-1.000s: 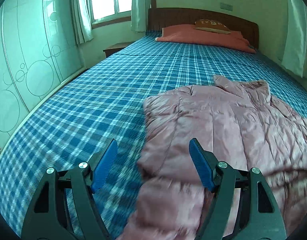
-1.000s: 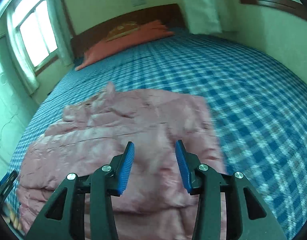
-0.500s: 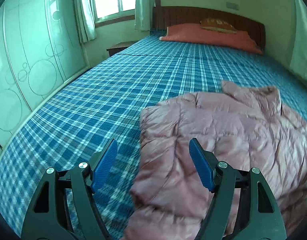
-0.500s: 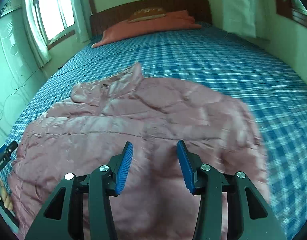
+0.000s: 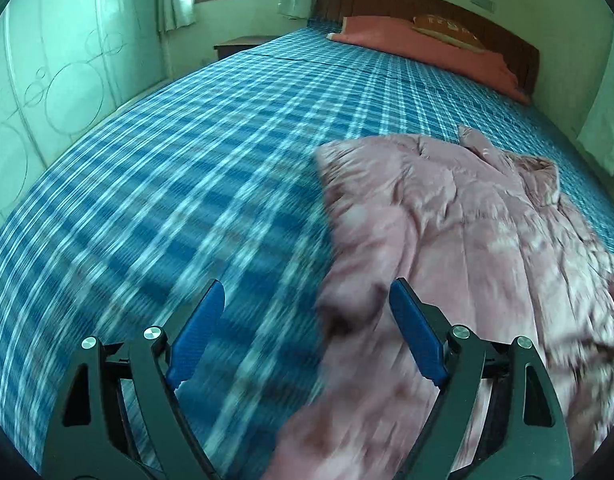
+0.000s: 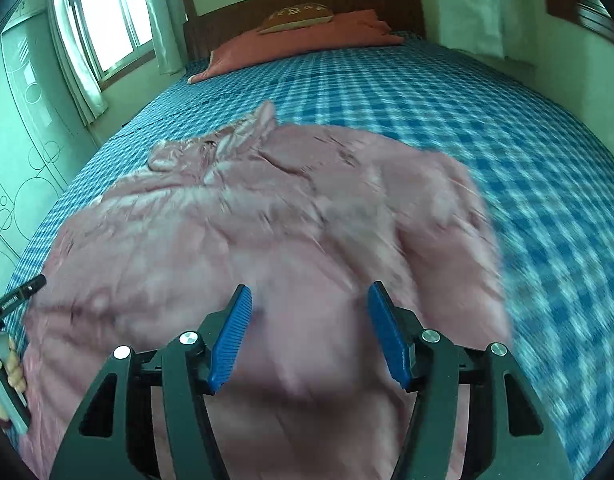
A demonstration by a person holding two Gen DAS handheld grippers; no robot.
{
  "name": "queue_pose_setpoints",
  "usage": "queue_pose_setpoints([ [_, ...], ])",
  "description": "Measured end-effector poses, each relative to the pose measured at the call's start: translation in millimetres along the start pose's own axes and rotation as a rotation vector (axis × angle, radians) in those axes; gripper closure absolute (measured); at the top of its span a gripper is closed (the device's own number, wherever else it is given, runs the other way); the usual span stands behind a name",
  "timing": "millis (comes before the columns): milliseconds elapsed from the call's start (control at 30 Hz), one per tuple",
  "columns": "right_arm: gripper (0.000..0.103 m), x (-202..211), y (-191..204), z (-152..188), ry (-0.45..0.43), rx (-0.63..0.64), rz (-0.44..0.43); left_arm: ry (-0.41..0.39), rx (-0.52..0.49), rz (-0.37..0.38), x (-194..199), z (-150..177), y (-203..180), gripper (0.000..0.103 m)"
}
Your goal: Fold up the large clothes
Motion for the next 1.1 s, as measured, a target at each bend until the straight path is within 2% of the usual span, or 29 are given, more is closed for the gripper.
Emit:
queue_pose_setpoints([
  [233,0.042,76,-73,78,0.060,-0.089,0.086,0.026,0.056,-0.014,79,62,67,0.018],
  [367,0.042,118,-108,131,0.092,-0.179,0.098,0.055,0.106,-0.020,123,110,103,0.018],
  [500,0.042,156,-128,178,0.101,-0.295,0.066,0.091,0.192,0.000,155,153,127,0.018],
  [600,0.042,178,-132,199,0.088,-0.345,0.050,0.127,0.305,0.055,174,183,135,0.018],
  [667,0.042,190,-133,211,0.080,-0.380,0.024,0.122,0.373,0.090,189,195,136,0.018],
  [767,0.042,201,-128,226,0.084,-0.443,-0.048,0.112,0.435,0.140,206,207,132,0.018],
  [833,0.042,207,-122,235,0.075,-0.472,-0.088,0.136,0.496,0.189,211,217,125,0.018],
  [967,0.039,217,-103,242,0.056,-0.484,-0.146,0.134,0.567,0.248,218,233,111,0.018],
  [1100,0.039,223,-80,246,0.051,-0.503,-0.234,0.109,0.583,0.269,222,235,102,0.018],
])
Point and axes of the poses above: each gripper's, at about its wrist camera, not at the fingertips, and x roughly against the way its jaws point, y to its left, z to its underside, the point moved 10 cm from there along -x, roughly the way its jaws point, and after that the axes turned 5 degrees about -y, right-handed, at the moved point
